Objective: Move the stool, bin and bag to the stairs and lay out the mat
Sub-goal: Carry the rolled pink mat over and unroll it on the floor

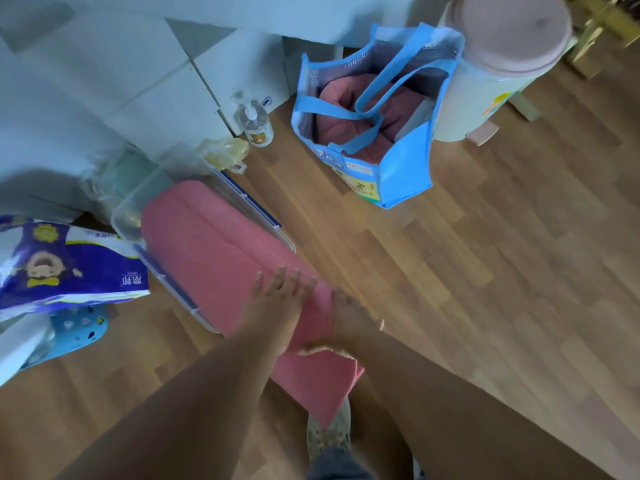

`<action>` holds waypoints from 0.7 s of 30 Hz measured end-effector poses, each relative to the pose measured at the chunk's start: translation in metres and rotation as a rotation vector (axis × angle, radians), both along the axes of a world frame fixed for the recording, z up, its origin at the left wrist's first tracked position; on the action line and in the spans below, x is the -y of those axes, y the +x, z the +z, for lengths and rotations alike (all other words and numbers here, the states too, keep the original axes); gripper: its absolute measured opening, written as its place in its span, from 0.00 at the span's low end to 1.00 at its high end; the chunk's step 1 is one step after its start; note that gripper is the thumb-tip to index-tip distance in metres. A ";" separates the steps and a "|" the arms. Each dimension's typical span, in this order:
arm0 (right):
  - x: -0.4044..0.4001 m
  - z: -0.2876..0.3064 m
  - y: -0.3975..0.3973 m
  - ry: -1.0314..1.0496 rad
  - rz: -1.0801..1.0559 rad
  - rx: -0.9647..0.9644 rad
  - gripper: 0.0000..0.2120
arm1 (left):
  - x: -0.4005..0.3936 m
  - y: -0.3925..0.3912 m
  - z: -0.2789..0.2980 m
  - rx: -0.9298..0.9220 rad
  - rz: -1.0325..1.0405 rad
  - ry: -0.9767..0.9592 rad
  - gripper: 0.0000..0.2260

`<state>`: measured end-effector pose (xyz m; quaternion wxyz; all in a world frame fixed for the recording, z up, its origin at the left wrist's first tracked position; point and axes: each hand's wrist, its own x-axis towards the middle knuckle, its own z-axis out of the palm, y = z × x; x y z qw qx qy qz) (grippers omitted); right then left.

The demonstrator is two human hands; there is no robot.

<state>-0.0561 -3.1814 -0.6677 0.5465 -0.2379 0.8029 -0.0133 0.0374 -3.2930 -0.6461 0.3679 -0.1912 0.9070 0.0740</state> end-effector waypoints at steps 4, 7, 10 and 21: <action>0.009 -0.013 0.000 -0.018 -0.002 -0.022 0.69 | 0.007 0.014 -0.021 -0.043 -0.027 -0.009 0.47; 0.012 -0.024 -0.001 -0.003 -0.003 -0.032 0.66 | 0.016 0.014 -0.028 -0.033 -0.052 -0.035 0.47; 0.009 -0.038 0.002 -0.011 -0.038 -0.013 0.66 | 0.019 0.013 -0.032 -0.027 -0.079 -0.034 0.46; 0.006 -0.065 0.021 -0.050 -0.041 -0.082 0.40 | 0.026 0.019 -0.044 0.042 -0.187 -0.079 0.56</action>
